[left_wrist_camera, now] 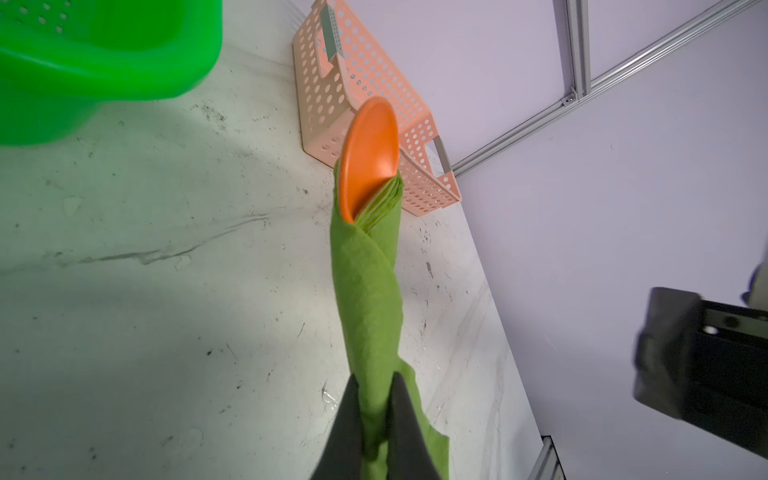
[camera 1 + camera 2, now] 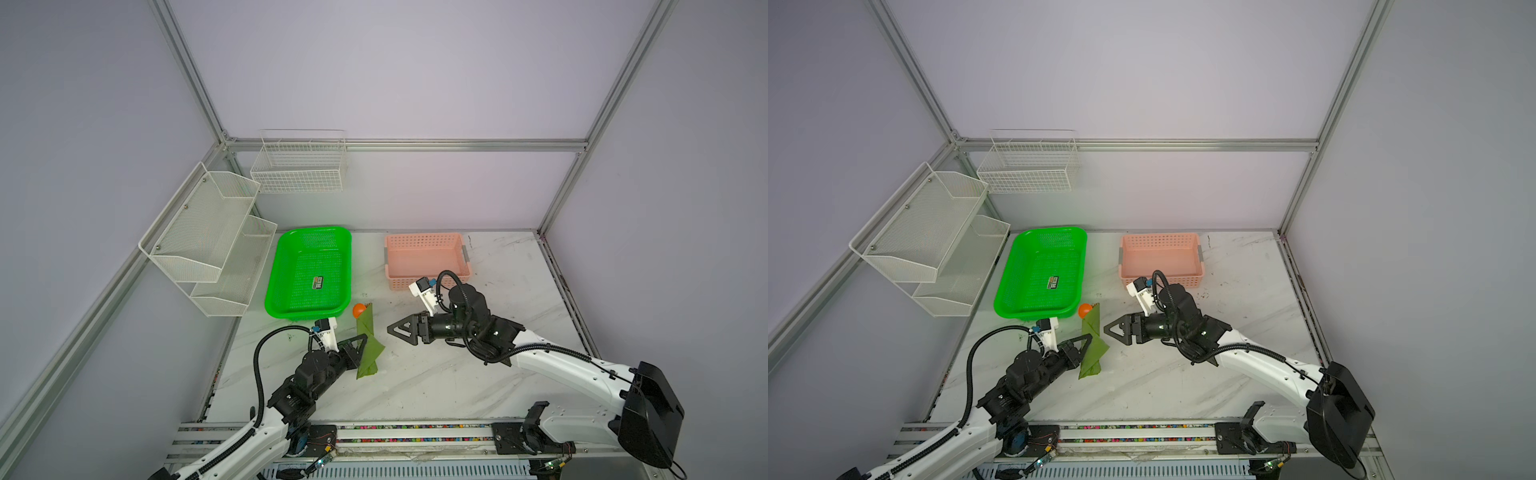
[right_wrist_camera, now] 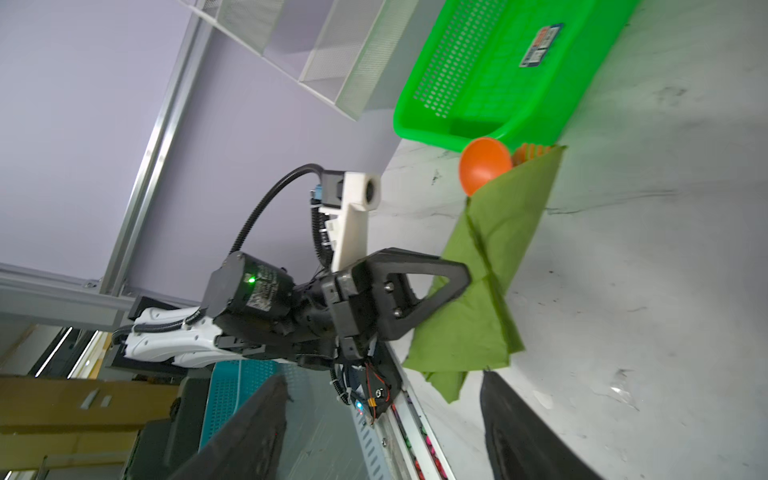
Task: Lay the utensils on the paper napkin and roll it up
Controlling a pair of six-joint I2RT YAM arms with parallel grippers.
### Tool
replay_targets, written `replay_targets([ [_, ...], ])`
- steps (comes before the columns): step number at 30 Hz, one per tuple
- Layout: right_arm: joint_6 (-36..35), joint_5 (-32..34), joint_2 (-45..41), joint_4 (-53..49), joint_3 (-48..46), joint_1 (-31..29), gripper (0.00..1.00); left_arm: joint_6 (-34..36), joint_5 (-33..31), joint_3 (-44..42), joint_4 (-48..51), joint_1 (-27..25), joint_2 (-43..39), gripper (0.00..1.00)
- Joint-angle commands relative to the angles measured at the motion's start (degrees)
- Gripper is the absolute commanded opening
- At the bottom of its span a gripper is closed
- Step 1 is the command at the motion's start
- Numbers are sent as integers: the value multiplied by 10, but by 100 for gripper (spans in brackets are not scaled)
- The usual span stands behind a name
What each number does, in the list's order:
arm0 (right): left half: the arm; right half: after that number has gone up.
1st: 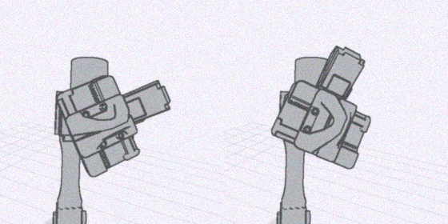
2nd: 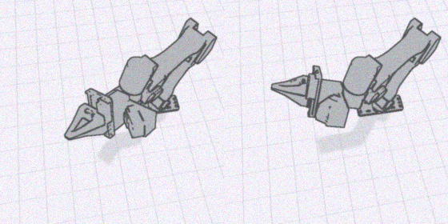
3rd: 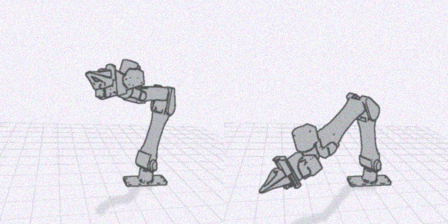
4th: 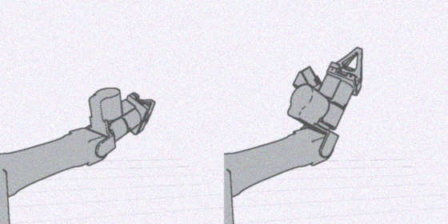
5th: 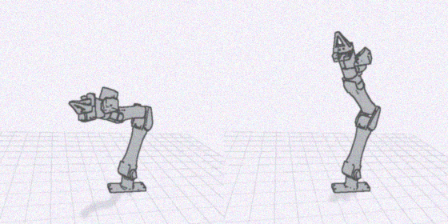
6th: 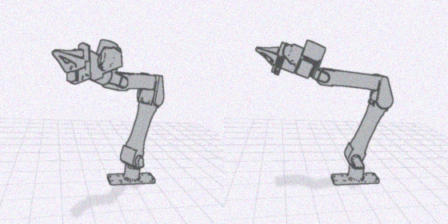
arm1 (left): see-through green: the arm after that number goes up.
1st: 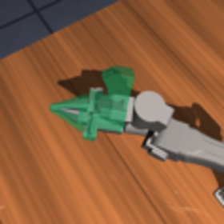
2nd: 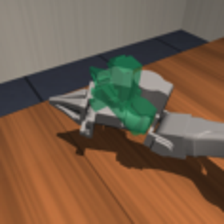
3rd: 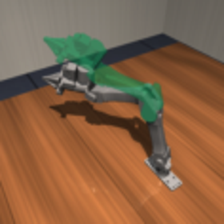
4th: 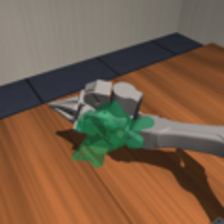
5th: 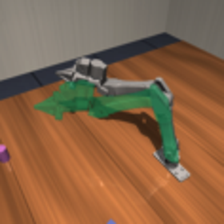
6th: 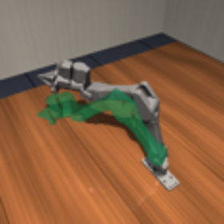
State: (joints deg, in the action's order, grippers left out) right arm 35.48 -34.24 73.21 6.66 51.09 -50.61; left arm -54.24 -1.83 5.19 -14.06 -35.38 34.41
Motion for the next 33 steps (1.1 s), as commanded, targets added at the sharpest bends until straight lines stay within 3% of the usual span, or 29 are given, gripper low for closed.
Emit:
replay_targets([
  [1, -36, 27, 26, -56, 41, -32, 75, 38, -16, 63, -20, 0, 20, 4],
  [10, -35, 21, 80, -19, 31, -39, 75, 33, -12, 83, -68, 0, 28, 4],
  [33, -45, 16, 160, 52, 49, -39, 65, 11, 5, 99, -52, 0, -6, 4],
])
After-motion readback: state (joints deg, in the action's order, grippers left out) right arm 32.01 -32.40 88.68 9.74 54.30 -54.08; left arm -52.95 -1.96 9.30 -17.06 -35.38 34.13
